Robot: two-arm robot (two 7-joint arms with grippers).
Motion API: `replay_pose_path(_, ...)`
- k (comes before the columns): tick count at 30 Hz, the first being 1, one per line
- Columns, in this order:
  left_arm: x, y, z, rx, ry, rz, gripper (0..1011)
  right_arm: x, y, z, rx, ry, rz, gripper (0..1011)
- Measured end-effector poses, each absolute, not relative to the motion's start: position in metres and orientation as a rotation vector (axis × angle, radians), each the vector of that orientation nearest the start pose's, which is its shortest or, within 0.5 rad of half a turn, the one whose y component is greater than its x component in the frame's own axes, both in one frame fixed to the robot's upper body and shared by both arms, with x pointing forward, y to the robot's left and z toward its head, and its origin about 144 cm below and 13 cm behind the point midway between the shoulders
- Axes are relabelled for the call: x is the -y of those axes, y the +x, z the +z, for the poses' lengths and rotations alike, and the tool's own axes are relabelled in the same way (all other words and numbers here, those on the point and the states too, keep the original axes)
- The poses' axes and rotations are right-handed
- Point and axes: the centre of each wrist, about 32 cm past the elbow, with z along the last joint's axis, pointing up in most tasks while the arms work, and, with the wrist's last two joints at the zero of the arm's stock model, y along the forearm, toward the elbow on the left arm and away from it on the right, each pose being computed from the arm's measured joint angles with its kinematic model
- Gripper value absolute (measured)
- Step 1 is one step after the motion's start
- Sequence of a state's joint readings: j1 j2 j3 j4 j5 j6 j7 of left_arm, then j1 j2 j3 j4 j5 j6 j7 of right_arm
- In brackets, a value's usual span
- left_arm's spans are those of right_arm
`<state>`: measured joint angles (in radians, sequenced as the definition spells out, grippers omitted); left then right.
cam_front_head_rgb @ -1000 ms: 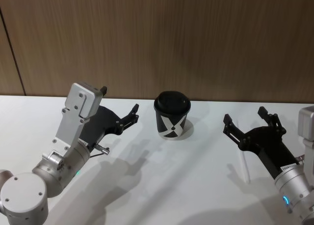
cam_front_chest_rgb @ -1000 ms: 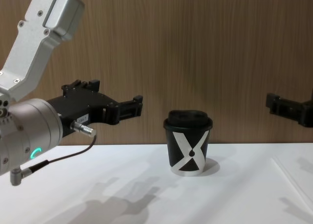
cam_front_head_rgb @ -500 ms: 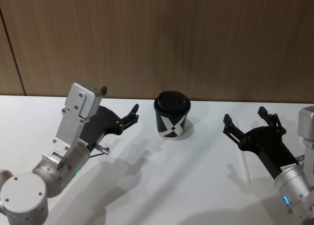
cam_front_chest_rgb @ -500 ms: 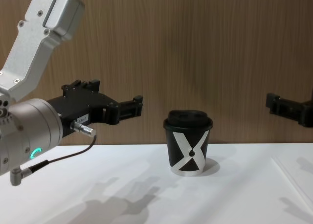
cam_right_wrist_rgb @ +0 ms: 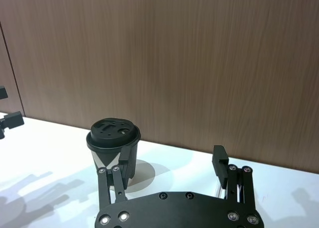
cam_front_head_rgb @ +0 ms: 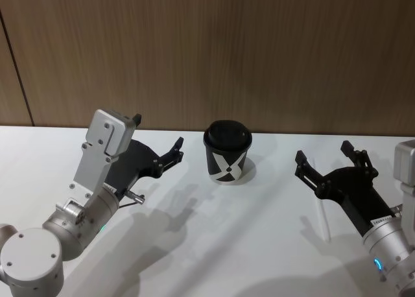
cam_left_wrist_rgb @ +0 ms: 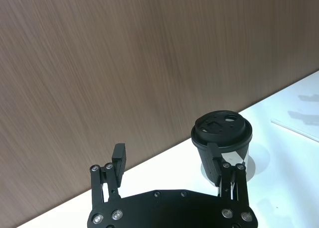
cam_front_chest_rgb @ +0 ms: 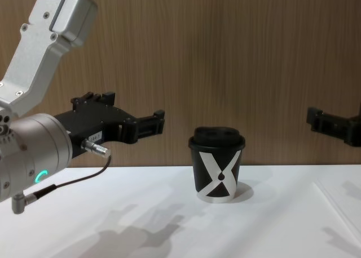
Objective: Pick up the straw with one hand, pass it to the other hand, and insert it into the cup.
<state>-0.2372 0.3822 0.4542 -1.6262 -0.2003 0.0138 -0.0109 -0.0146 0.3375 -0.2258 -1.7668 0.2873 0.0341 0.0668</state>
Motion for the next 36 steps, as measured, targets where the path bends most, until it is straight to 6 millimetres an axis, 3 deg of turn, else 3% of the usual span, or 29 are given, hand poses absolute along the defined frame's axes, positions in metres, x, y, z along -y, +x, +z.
replay_pose_path(25, -0.198, 0.492, 1.204, 0.268, 0.061, 1.124, 1002, 0.237, 0.443, 1.189, 0.075, 0.025, -1.229, 1001)
replay_pose_path(36, -0.198, 0.492, 1.204, 0.268, 0.061, 1.124, 1002, 0.249, 0.444, 1.189, 0.049, -0.018, -1.219, 1001)
